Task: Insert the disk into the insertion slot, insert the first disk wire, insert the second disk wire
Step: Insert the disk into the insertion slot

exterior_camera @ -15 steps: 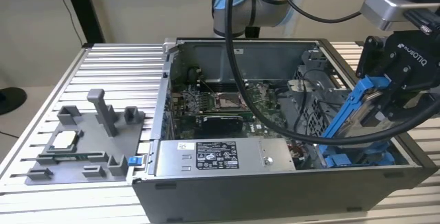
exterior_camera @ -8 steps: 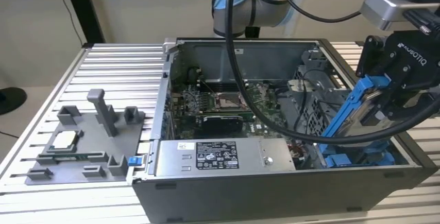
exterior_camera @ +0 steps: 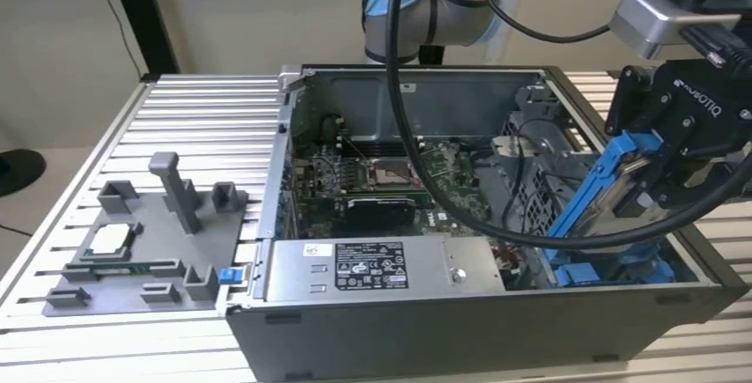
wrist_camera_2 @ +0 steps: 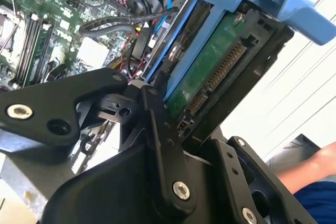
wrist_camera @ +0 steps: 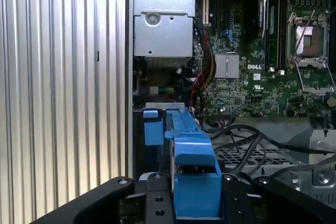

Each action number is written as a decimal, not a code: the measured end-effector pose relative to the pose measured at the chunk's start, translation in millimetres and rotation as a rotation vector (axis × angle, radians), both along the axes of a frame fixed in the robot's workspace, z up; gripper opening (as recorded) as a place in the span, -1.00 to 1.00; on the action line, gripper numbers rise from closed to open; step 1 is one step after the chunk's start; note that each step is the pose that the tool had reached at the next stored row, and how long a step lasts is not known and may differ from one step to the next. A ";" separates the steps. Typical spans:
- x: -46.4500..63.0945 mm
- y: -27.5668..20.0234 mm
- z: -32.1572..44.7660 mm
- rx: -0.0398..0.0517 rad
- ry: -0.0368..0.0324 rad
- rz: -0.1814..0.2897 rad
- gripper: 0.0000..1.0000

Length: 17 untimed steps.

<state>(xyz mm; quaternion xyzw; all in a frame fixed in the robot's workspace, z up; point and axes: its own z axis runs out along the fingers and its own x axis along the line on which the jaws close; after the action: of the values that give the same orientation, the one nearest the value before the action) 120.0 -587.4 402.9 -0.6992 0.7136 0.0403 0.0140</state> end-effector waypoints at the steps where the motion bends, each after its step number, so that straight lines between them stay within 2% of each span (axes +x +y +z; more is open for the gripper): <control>1: 0.0 0.0 -0.8 0.0011 0.0000 0.000 -1.00; 2: 0.0 0.0 -1.0 0.0017 0.0001 0.000 -1.00; 4: -0.5 -0.5 -3.8 0.0096 -0.0004 -0.001 -1.00; 6: -0.1 0.0 -1.0 0.0075 -0.0020 0.000 -1.00; 9: 0.0 0.0 -1.5 0.0097 -0.0039 0.000 -1.00; 17: 0.0 0.0 -14.6 0.0101 -0.0040 0.000 -1.00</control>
<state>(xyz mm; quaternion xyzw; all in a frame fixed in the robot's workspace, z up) 120.1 -587.4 388.4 -0.6991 0.7135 0.0425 0.0190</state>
